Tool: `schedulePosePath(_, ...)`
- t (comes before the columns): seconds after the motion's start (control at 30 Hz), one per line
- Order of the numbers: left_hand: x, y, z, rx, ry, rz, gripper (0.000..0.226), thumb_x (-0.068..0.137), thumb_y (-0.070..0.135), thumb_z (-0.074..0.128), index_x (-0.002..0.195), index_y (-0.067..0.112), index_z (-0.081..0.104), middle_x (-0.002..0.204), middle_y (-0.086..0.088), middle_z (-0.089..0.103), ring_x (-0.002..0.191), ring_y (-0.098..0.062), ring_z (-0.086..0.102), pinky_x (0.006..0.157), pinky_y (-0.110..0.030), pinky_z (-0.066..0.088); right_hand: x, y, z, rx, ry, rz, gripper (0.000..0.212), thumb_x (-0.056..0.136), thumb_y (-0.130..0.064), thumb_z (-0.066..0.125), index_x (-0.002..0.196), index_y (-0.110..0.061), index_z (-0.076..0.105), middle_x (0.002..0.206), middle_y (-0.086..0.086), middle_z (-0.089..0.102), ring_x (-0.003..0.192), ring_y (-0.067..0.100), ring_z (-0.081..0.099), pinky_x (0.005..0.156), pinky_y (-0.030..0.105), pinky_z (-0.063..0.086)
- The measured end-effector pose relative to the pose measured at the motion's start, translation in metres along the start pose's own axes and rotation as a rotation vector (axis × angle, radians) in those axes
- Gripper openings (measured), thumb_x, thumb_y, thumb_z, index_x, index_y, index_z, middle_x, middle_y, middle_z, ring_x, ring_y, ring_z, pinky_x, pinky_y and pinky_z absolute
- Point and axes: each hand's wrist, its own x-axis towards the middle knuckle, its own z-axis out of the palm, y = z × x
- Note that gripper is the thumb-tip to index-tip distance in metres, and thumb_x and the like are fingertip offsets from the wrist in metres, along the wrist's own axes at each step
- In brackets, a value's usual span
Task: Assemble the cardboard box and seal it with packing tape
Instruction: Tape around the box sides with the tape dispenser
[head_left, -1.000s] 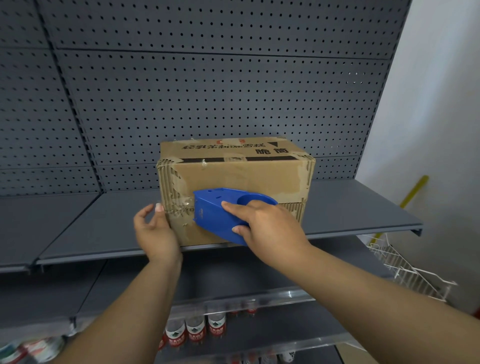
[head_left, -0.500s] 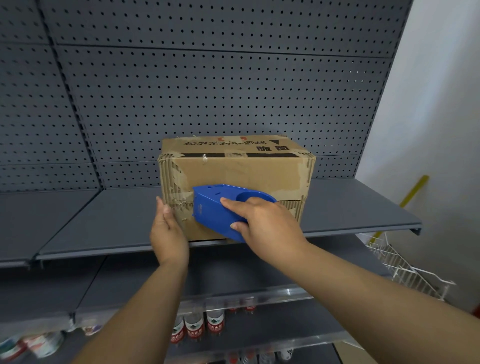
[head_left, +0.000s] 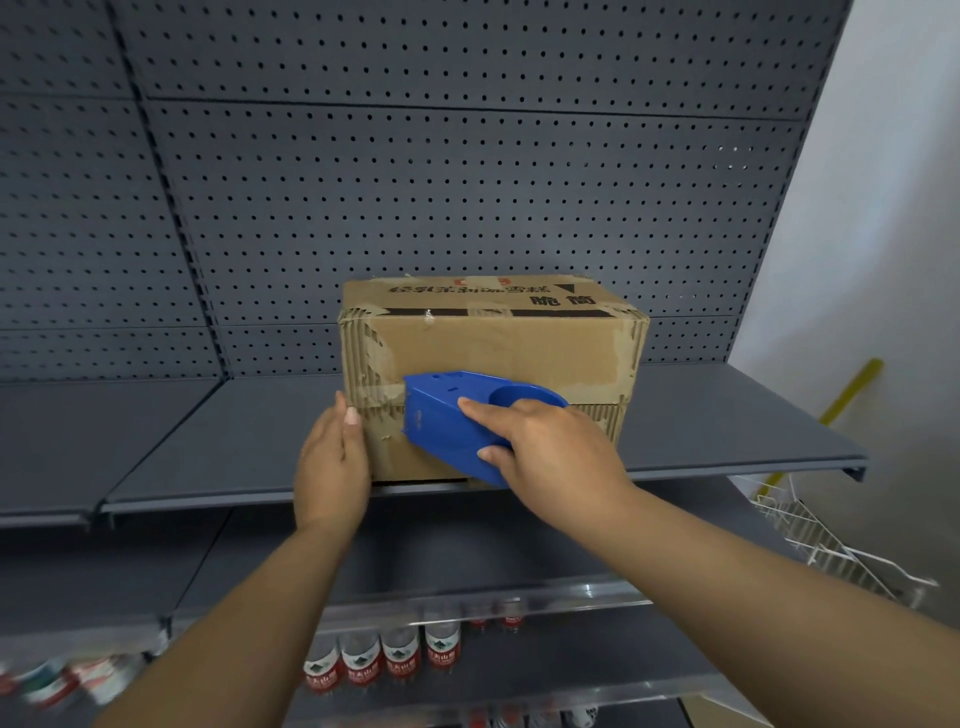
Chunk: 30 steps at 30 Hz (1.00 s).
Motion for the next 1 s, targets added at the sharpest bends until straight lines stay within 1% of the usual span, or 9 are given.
schedulePosePath(0.1, 0.009, 0.014, 0.003, 0.088, 0.019, 0.039, 0.057, 0.099, 0.039, 0.022, 0.149, 0.017, 0.006, 0.156, -0.007, 0.017, 0.143, -0.022, 0.016, 0.115, -0.040, 0.017, 0.000, 0.000, 0.001, -0.047, -0.015, -0.019, 0.050, 0.097, -0.034, 0.039, 0.145, -0.038, 0.023, 0.107, 0.000, 0.062, 0.096, 0.022, 0.059, 0.080, 0.033, 0.042)
schedulePosePath(0.17, 0.016, 0.023, 0.007, -0.025, 0.042, 0.028, 0.060, 0.098, 0.039, 0.024, 0.149, 0.020, -0.002, 0.158, -0.005, 0.012, 0.144, -0.019, 0.012, 0.116, -0.038, 0.015, -0.002, 0.000, 0.002, -0.087, -0.030, -0.043, 0.051, 0.097, -0.035, 0.036, 0.146, -0.037, 0.018, 0.105, 0.001, 0.063, 0.094, 0.022, 0.059, 0.080, 0.034, 0.044)
schedulePosePath(0.23, 0.021, 0.031, 0.012, -0.136, 0.065, 0.008, 0.063, 0.097, 0.041, 0.028, 0.148, 0.025, -0.005, 0.157, -0.002, 0.014, 0.143, -0.019, 0.017, 0.113, -0.038, 0.021, -0.003, 0.001, 0.002, -0.120, -0.035, -0.069, 0.052, 0.098, -0.036, 0.033, 0.147, -0.036, 0.014, 0.102, 0.002, 0.063, 0.090, 0.023, 0.059, 0.079, 0.034, 0.043)
schedulePosePath(0.37, 0.024, 0.033, 0.021, -0.131, 0.138, -0.031, 0.058, 0.096, 0.041, 0.032, 0.148, 0.030, 0.008, 0.151, 0.000, 0.033, 0.129, -0.027, 0.043, 0.092, -0.039, 0.041, -0.003, 0.006, 0.000, -0.154, -0.048, -0.113, 0.052, 0.099, -0.036, 0.029, 0.147, -0.035, 0.010, 0.099, 0.004, 0.060, 0.087, 0.024, 0.058, 0.072, 0.032, 0.036)
schedulePosePath(0.47, 0.026, 0.027, 0.027, -0.090, 0.175, -0.046, 0.051, 0.096, 0.042, 0.032, 0.145, 0.031, 0.022, 0.136, -0.006, 0.053, 0.115, -0.033, 0.054, 0.081, -0.038, 0.042, -0.001, 0.010, 0.000, -0.152, -0.064, -0.118, 0.051, 0.099, -0.036, 0.030, 0.147, -0.036, 0.012, 0.091, 0.004, 0.056, 0.082, 0.024, 0.054, 0.070, 0.030, 0.033)
schedulePosePath(0.53, 0.028, 0.024, 0.028, -0.052, 0.185, -0.058, 0.048, 0.096, 0.041, 0.032, 0.143, 0.029, 0.029, 0.125, -0.009, 0.059, 0.107, -0.035, 0.057, 0.076, -0.036, 0.041, 0.000, 0.013, 0.000, -0.154, -0.076, -0.121, 0.051, 0.099, -0.037, 0.030, 0.147, -0.037, 0.012, 0.087, 0.003, 0.053, 0.079, 0.024, 0.053, 0.068, 0.031, 0.038)
schedulePosePath(0.63, 0.029, 0.023, 0.028, -0.021, 0.196, -0.046, 0.046, 0.096, 0.041, 0.032, 0.140, 0.025, 0.035, 0.117, -0.014, 0.063, 0.101, -0.037, 0.058, 0.074, -0.037, 0.041, 0.000, 0.019, -0.002, -0.173, -0.089, -0.137, 0.051, 0.099, -0.038, 0.030, 0.147, -0.038, 0.012, 0.092, 0.005, 0.057, 0.082, 0.026, 0.057, 0.070, 0.034, 0.047)
schedulePosePath(0.73, 0.030, 0.021, 0.028, -0.005, 0.194, -0.036, 0.046, 0.096, 0.041, 0.032, 0.139, 0.025, 0.035, 0.114, -0.014, 0.063, 0.099, -0.037, 0.058, 0.075, -0.039, 0.042, 0.000, 0.022, -0.003, -0.184, -0.098, -0.158, 0.051, 0.099, -0.038, 0.029, 0.147, -0.038, 0.010, 0.094, 0.005, 0.058, 0.083, 0.027, 0.057, 0.073, 0.036, 0.050)
schedulePosePath(1.0, 0.031, 0.020, 0.029, 0.001, 0.185, -0.035, 0.048, 0.095, 0.045, 0.029, 0.141, 0.032, 0.030, 0.117, -0.010, 0.063, 0.101, -0.036, 0.059, 0.078, -0.042, 0.046, 0.001, 0.030, -0.008, -0.158, -0.118, -0.167, 0.051, 0.098, -0.039, 0.030, 0.146, -0.042, 0.011, 0.093, 0.001, 0.054, 0.088, 0.023, 0.055, 0.068, 0.029, 0.038)
